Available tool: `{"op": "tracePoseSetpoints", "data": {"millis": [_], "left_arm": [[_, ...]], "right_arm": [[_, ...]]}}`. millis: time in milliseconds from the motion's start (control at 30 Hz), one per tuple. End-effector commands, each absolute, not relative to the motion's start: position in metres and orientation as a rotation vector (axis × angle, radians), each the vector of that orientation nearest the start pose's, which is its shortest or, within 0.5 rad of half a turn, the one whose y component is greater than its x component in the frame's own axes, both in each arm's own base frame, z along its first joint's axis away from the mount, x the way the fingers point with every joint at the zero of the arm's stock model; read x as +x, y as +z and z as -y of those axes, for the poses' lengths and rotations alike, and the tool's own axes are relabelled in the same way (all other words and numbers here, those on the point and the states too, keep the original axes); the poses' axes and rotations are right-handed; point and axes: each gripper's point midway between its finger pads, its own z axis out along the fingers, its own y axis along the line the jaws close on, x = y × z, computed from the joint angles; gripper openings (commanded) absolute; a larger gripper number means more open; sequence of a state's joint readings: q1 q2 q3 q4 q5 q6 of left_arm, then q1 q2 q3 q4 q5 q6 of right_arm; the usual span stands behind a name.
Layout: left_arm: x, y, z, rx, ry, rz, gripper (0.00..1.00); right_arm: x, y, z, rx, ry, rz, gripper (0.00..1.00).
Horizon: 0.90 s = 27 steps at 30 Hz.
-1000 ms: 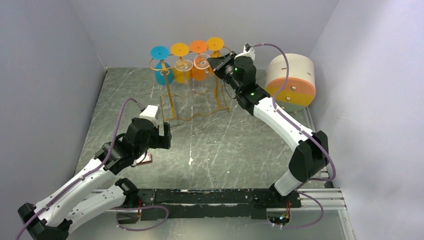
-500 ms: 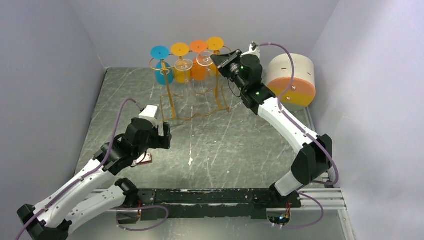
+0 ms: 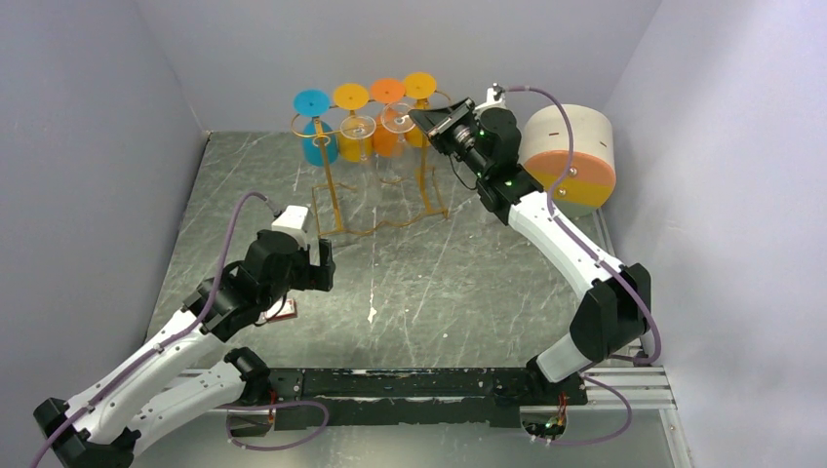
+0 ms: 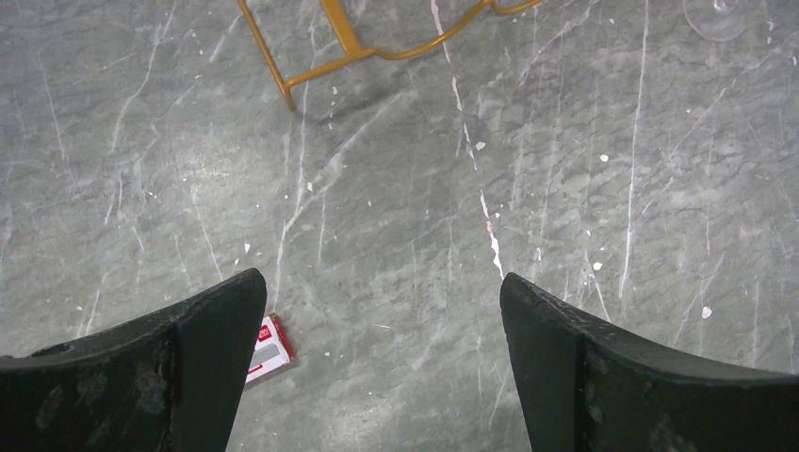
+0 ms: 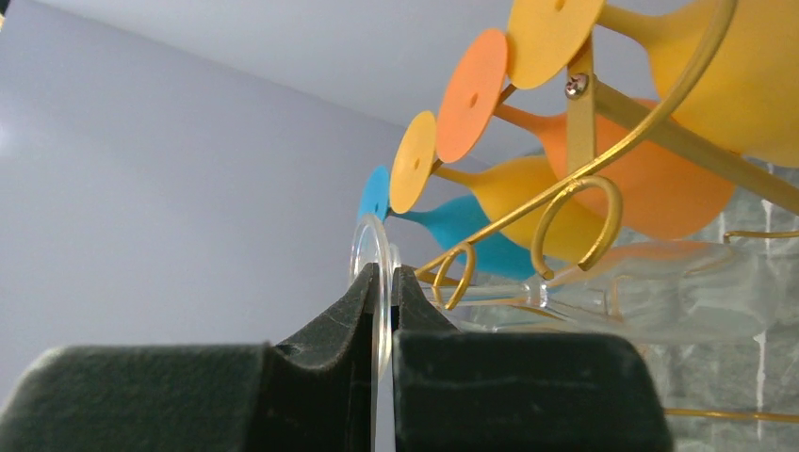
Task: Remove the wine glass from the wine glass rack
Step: Pick up the wine glass from the wine rack.
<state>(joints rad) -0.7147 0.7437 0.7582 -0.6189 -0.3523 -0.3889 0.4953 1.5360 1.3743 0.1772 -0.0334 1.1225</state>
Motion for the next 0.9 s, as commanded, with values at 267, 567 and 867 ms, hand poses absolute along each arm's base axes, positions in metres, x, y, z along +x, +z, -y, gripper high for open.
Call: {"op": "tracePoseSetpoints", "data": {"millis": [267, 567, 867], "left_arm": [[0.220, 0.201, 0.124, 0.122, -0.272, -2.091, 0.98], [0.220, 0.199, 0.128, 0.142, -0.276, -2.108, 0.98], [0.220, 0.198, 0.131, 0.153, -0.291, -2.111, 0.98]], "right_arm": [[0.410, 0.415, -0.287, 0.373, 1.441, -1.580, 0.00], [0.396, 0.414, -0.283, 0.343, 1.428, -1.592, 0.00], [0.379, 0.408, -0.276, 0.322, 1.413, -1.619, 0.00]]}}
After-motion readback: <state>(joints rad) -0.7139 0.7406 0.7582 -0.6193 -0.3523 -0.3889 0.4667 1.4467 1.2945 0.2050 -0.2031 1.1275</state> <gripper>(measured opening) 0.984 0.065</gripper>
